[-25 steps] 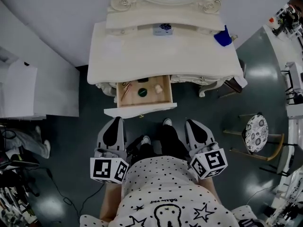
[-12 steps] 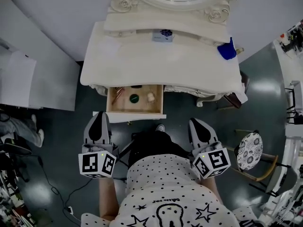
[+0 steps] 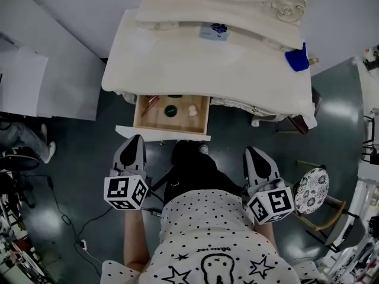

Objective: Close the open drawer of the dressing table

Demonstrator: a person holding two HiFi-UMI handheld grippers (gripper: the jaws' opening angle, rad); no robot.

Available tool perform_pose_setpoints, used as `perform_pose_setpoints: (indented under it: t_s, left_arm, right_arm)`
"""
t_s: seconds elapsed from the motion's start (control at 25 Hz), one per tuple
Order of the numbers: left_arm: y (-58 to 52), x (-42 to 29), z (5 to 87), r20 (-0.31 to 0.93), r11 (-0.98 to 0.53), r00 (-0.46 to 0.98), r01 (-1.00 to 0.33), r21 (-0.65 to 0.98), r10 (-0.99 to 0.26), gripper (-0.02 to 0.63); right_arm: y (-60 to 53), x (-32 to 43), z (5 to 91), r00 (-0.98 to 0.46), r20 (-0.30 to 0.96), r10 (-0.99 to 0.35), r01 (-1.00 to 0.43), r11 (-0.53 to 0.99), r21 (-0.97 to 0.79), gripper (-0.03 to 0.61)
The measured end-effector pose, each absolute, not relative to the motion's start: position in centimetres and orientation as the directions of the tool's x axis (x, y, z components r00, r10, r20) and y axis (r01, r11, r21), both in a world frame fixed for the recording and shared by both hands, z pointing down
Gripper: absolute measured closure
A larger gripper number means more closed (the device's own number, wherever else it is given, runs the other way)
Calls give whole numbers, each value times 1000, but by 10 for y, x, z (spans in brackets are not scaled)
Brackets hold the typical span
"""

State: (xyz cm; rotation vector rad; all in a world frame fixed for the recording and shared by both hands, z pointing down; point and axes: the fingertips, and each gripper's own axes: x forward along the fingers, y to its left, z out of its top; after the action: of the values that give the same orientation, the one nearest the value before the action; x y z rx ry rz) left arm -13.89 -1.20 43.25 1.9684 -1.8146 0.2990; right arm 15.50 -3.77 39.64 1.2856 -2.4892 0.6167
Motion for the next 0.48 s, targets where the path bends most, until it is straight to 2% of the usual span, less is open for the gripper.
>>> perform_pose_setpoints:
  t_s: [0.24,0.48]
  left_arm:
    - [14,-146,511,643,-18,125,-985,171,-756,601]
    - [27,-136,574,740,-49,194,-976,213,-644,585]
  right_arm:
    - [-40,162,403,-551,443,-707,-833,492,-252,569]
    - [-44,159,405,-563,451,-693,-825,509,-246,569]
